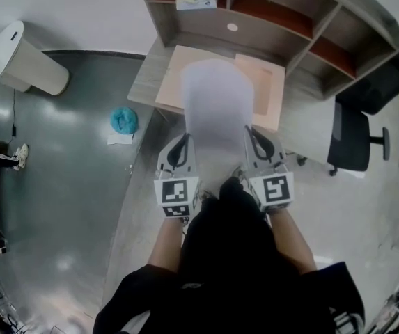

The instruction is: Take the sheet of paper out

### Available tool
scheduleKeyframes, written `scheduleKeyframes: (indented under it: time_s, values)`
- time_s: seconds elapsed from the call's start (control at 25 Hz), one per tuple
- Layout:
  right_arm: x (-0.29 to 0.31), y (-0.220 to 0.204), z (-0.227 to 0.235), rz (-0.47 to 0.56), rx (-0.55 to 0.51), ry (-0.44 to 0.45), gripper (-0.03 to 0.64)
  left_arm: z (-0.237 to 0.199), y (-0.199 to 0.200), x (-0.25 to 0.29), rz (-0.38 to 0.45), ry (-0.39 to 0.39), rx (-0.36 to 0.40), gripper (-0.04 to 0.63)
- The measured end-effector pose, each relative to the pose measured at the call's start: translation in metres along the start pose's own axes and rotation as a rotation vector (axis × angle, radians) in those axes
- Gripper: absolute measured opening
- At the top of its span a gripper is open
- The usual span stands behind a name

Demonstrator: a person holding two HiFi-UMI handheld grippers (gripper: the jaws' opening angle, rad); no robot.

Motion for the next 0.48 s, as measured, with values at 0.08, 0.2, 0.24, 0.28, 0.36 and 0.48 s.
scheduleKeyframes:
  time_s: [0.08, 0.2, 0.24, 0.28, 0.36, 0.48]
  values:
    - [-0.0001, 0.0003, -0.0023, -0.001, -0.003, 0.001, 0.017, 0.0006, -0.0026, 0.0013, 0.000, -0.005, -0.004, 0.043]
    - [-0.0003, -0.0024, -0.0021, -0.010, -0.012, 0.002, 0.017, 0.0005, -0.0073, 0.0026, -0.007, -0.007, -0.012, 0.043]
    - [0.0003, -0.0031, -0.0009, -0.013, -0.012, 0.001, 0.017, 0.0000, -0.0073, 0.0035, -0.008, -0.007, -0.013, 0.043]
    - [0.0012, -0.0036, 0.0005, -0.016, -0.011, -0.002, 0.017, -0.0005, -0.0067, 0.0046, -0.006, -0.008, -0.014, 0.043]
    - [0.0033, -0.0043, 0.0023, -0.019, -0.010, -0.005, 0.017, -0.0012, -0.0058, 0.0070, -0.006, -0.011, -0.014, 0.043]
    - [0.0069, -0.0049, 0.0021, -0.024, -0.011, -0.005, 0.017, -0.0023, -0.0061, 0.0093, -0.011, -0.015, -0.014, 0.043]
Point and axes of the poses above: the fingertips, and each gripper's own axes: x forward along the fingers, z to its right, y out of its top, the point moved 2 cm from there along -x, backward along the fingers, and after that the axes turned 10 degrees about -x, right-handed, at the moved point
